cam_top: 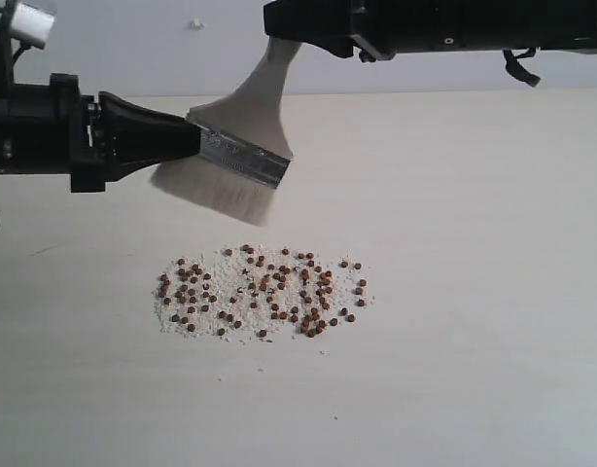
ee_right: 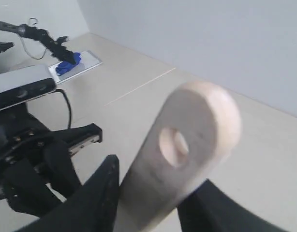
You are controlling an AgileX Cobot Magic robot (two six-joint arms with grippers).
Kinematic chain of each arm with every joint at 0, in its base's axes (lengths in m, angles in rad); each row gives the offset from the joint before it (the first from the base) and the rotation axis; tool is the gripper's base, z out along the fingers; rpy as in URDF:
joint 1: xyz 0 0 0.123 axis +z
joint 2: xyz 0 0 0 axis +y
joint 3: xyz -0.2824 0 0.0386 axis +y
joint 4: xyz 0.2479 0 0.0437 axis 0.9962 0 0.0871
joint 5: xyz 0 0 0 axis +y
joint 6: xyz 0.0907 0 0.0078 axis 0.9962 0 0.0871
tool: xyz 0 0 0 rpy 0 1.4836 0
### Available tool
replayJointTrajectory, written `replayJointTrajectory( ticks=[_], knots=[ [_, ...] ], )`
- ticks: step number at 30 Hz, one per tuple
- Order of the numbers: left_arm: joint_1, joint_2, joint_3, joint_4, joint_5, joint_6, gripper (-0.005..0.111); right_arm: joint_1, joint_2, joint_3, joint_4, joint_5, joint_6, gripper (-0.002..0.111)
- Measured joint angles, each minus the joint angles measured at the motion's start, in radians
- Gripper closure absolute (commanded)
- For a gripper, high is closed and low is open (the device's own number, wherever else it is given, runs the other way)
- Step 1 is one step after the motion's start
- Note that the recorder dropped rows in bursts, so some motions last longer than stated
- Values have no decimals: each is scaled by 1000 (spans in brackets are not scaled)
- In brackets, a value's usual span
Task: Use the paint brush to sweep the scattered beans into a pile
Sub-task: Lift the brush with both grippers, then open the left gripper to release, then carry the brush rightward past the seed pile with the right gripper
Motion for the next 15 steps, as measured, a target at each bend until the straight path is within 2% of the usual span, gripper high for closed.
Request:
replayJointTrajectory(
  ticks=[2, 5, 7, 15],
  knots=[
    [19, -74, 60, -21, -2, -4, 107, 0, -49, 52, 9, -58, 13, 108],
    [65, -247, 225, -41, -99, 35, 107, -37, -115, 144, 12, -447, -45, 108],
    [77, -343, 320, -107, -103, 83, 107, -38, -167, 194, 13, -577, -55, 108],
    [79, -635, 511, -258, -31, 156, 107, -38, -329, 267, 19, -631, -48, 108]
  ],
)
